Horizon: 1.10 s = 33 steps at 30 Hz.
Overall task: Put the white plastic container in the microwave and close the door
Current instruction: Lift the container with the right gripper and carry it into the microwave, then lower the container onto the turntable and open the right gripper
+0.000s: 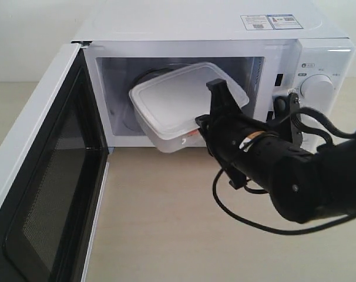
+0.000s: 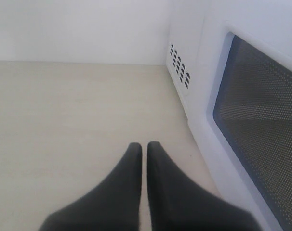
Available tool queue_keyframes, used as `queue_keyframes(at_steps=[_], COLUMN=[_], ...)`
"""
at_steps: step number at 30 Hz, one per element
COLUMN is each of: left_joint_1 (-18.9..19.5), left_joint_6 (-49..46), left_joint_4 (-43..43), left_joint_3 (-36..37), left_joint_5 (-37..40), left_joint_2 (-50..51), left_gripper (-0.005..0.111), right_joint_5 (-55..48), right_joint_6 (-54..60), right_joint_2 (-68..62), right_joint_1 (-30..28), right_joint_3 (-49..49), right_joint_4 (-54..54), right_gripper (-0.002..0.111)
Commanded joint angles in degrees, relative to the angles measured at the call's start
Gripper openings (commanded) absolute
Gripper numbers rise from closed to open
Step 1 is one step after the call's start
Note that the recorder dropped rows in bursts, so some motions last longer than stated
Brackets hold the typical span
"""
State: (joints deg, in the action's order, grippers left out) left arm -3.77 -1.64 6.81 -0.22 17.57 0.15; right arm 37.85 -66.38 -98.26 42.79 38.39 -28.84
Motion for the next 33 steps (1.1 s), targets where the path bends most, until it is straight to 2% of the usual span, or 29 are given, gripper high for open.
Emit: queue_keyframes(at_steps=[1, 14, 16, 25, 29, 33], left_joint_1=[0.2, 0.2, 0.2, 0.2, 0.2, 0.2], left_joint_6=[-0.2, -0.2, -0.2, -0.2, -0.2, -0.2], left_joint_4=[-0.2, -0.2, -0.2, -0.2, -0.2, -0.2], left_joint_3=[0.2, 0.2, 0.2, 0.2, 0.2, 0.2], left_joint_5=[0.0, 0.0, 0.0, 0.0, 0.0, 0.0], left_joint_2=[-0.2, -0.2, -0.2, -0.2, -0.2, -0.2], left_gripper=[0.004, 0.004, 0.004, 0.004, 0.004, 0.004], right_joint_5=[1.6, 2.6, 5.7, 4.5, 3.7, 3.8], right_joint_6=[4.6, 10.2, 10.2, 14.9, 16.1, 16.6], right_joint_2=[-2.2, -10.9, -12.1, -12.3, -12.3, -12.3], right_joint_1=[0.1, 0.1, 0.1, -0.5, -0.6, -1.3], right_joint_3=[5.5, 17.0, 17.2, 17.2, 17.2, 17.2], right_joint_4=[-4.8, -14.7, -15.6, -20.2, -20.2, -20.6], right_gripper=[0.0, 0.0, 0.0, 0.001, 0.016, 0.048])
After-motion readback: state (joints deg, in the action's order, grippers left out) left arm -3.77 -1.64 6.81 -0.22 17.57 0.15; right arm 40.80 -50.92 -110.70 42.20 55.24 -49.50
